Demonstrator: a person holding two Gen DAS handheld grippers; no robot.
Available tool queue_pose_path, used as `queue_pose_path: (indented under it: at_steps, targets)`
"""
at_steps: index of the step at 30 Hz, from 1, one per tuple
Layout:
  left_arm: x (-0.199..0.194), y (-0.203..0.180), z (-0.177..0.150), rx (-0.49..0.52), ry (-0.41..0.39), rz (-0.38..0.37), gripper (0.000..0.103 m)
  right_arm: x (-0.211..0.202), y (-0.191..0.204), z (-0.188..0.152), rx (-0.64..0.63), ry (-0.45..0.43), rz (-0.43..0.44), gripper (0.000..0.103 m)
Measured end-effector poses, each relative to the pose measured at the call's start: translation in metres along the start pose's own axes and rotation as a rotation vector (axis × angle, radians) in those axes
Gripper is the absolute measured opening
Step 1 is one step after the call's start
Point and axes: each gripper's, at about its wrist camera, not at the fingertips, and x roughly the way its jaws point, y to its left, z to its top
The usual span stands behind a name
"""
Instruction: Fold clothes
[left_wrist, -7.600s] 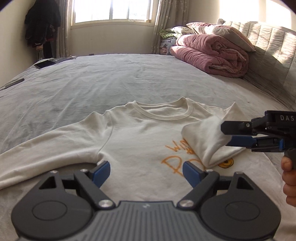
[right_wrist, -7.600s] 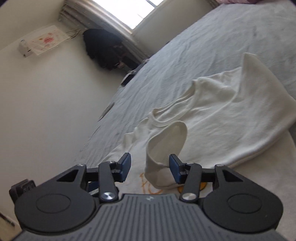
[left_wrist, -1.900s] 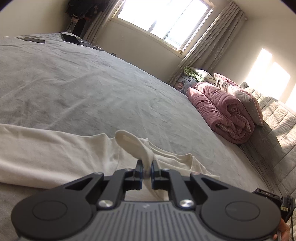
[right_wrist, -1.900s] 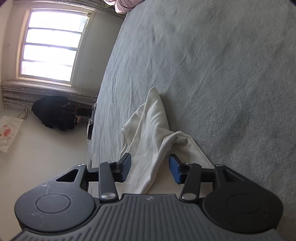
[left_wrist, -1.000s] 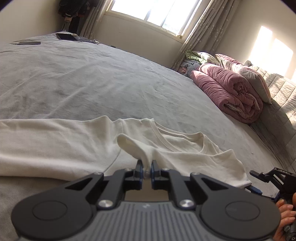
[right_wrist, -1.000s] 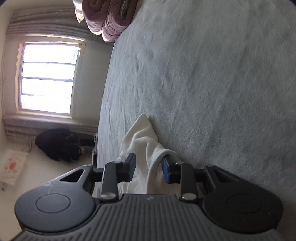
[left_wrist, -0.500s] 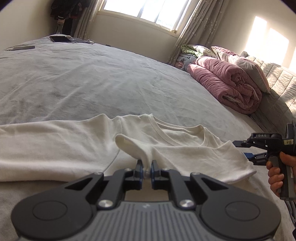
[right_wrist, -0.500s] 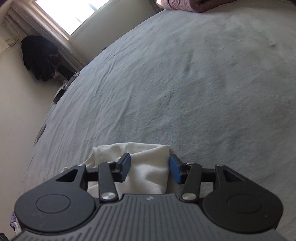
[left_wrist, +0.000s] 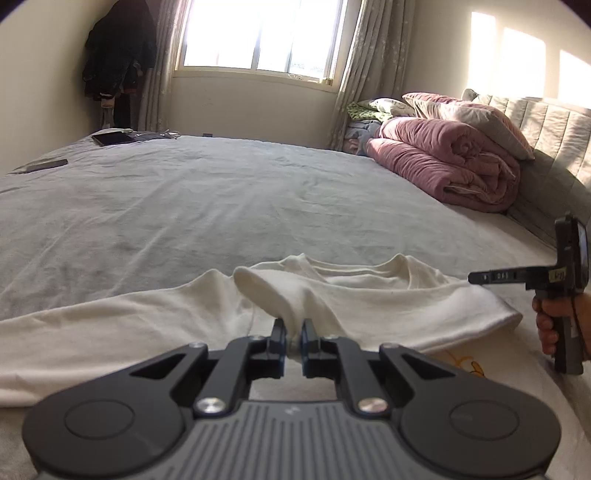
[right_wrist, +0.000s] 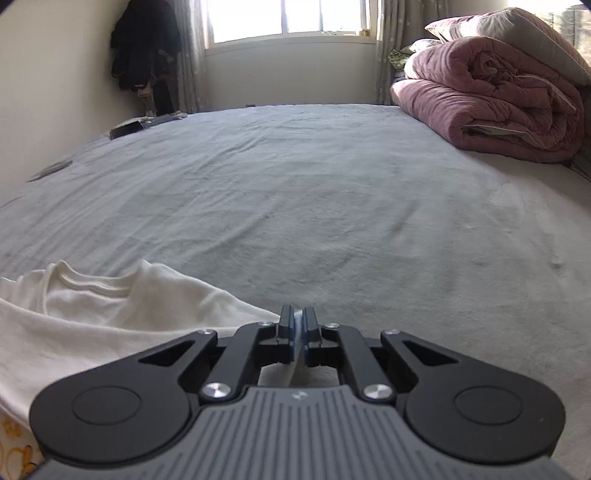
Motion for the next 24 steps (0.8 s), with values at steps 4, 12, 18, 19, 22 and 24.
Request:
queue_pose_path:
  at_steps: [4,12,18,19,22,24]
  targets:
    - [-0.018,-0.003,0.008,0.009,-0.088,-0.046,0.007,-0.012,-0.021,-0.005,0.080,0.007,-0.028,0.005]
    - [0.003,0.002,-0.001,0.000,0.000,-0.003,0.008,-0.067,0.009,-0.008,0.074,0.081,0.135,0.016]
    - [0.012,0.010,-0.002,-0.017,0.062,0.026,0.008,-0.066,0.005,-0.036,0.102,0.150,0.130,0.027]
    - [0.016,0.009,-0.004,-0.001,0.090,0.043,0.008,-0.066,0.002,-0.036,0.125,0.158,0.141,0.026]
    - [0.024,0.012,-0.008,-0.009,0.138,0.044,0.008,-0.063,0.004,-0.022,0.082,0.154,0.130,0.032]
    - [0.024,0.014,-0.006,-0.020,0.137,0.035,0.008,-0.058,0.002,-0.007,0.104,0.116,0.131,0.043]
